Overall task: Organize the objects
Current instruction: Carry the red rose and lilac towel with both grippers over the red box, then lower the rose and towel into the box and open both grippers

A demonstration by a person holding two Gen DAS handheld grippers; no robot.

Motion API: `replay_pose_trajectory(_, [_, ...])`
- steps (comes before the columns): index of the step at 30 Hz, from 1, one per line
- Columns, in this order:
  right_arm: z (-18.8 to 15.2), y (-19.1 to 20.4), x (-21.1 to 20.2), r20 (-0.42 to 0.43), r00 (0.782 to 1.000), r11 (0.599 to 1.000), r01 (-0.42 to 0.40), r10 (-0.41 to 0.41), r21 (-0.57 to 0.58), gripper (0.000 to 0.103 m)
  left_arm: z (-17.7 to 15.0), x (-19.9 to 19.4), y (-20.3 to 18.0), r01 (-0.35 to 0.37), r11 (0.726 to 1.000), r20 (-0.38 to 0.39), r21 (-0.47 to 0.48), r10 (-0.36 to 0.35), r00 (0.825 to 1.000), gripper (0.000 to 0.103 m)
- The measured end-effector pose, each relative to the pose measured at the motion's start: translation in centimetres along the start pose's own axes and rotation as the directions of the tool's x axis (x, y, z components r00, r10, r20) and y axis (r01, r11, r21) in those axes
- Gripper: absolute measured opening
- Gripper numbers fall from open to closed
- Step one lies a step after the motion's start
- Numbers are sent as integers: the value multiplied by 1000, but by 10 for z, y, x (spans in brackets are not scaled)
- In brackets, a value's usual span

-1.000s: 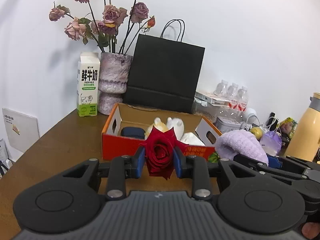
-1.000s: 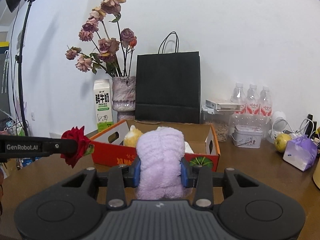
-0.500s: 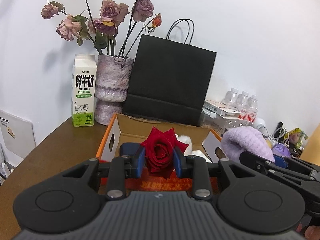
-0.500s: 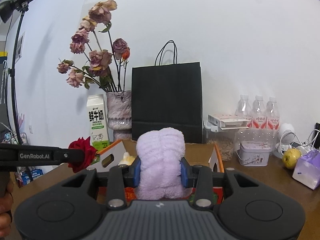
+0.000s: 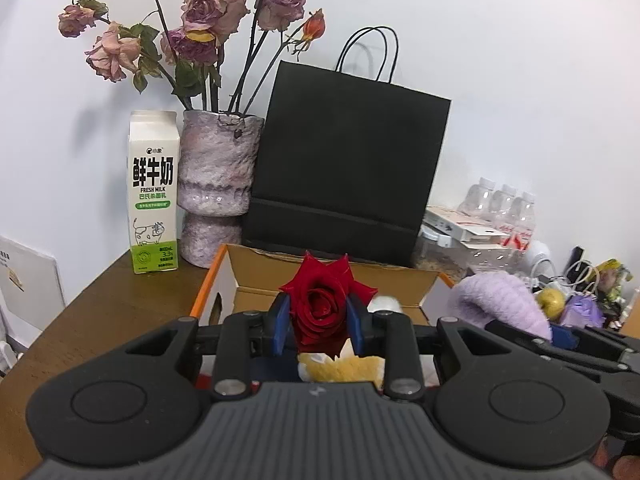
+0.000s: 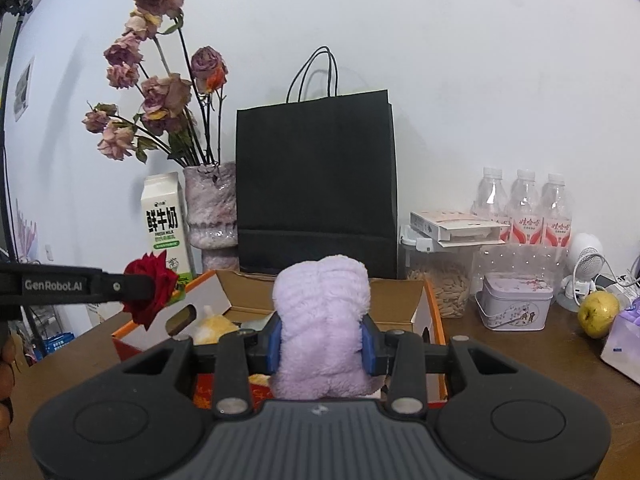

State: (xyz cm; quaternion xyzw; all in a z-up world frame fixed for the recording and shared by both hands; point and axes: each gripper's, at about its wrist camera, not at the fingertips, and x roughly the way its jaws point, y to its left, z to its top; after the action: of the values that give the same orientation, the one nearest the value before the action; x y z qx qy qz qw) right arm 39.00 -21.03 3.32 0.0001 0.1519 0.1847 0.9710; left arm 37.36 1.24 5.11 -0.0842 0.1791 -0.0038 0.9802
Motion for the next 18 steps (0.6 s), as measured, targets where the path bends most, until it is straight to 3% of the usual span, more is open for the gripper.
replay_pose_trajectory(18, [15,-16,54,-16,1000,1000,19,-19,-12,36,15,69,2,-29,999,-9,37,29,1000,30])
